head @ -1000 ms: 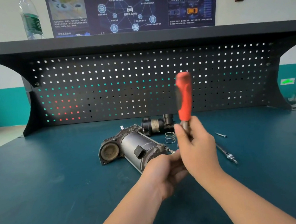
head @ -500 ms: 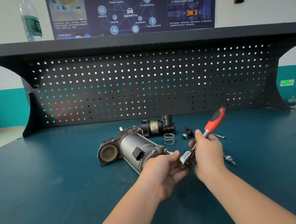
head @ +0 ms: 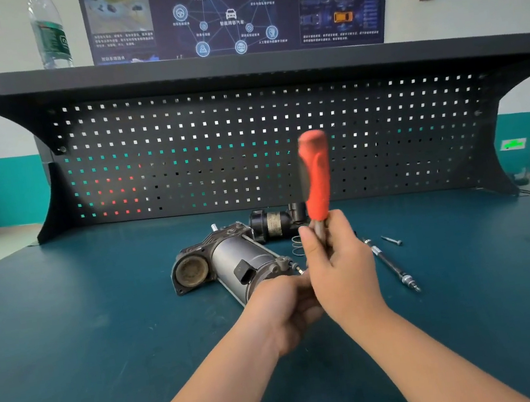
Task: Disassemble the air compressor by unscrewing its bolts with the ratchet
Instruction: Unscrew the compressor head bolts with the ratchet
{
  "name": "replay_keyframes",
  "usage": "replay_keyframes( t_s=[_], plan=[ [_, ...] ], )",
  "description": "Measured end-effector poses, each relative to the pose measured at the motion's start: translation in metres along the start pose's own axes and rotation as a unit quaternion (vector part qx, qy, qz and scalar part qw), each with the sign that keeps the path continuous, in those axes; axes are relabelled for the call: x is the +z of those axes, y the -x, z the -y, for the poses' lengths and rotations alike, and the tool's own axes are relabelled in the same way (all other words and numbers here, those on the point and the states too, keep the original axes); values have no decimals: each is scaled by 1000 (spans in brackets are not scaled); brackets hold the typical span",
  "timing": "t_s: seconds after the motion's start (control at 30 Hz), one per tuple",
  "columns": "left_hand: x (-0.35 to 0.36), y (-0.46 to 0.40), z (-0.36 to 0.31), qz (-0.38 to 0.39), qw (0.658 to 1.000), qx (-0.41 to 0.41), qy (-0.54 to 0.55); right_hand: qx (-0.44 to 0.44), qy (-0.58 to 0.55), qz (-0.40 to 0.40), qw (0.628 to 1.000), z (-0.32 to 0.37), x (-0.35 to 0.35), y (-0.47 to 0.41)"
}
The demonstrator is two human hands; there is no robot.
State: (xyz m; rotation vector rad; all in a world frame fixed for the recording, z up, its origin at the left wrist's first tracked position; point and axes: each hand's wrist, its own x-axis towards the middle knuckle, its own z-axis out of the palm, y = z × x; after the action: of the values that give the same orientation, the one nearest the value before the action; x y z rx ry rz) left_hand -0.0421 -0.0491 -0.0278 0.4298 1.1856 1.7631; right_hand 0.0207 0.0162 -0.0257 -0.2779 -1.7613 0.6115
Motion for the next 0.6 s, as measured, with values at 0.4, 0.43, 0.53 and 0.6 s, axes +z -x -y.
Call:
replay_keyframes(
  t_s=[0.4,0.43,0.53,0.6],
  plan=[
    [5,-4,7,-33,999,8,-6,567,-279,-121,765,-34,0,-15],
    [4,-4,6,-32,999,7,-4,533,-263,-123,794,-33,0,-16],
    [5,-1,4,-27,1000,-2,3,426,-221,-124,869,-27,0,-18],
    [5,1,3,-28,1000,-8,4,352,-191,-110,910,-22,-2,-17]
  ],
)
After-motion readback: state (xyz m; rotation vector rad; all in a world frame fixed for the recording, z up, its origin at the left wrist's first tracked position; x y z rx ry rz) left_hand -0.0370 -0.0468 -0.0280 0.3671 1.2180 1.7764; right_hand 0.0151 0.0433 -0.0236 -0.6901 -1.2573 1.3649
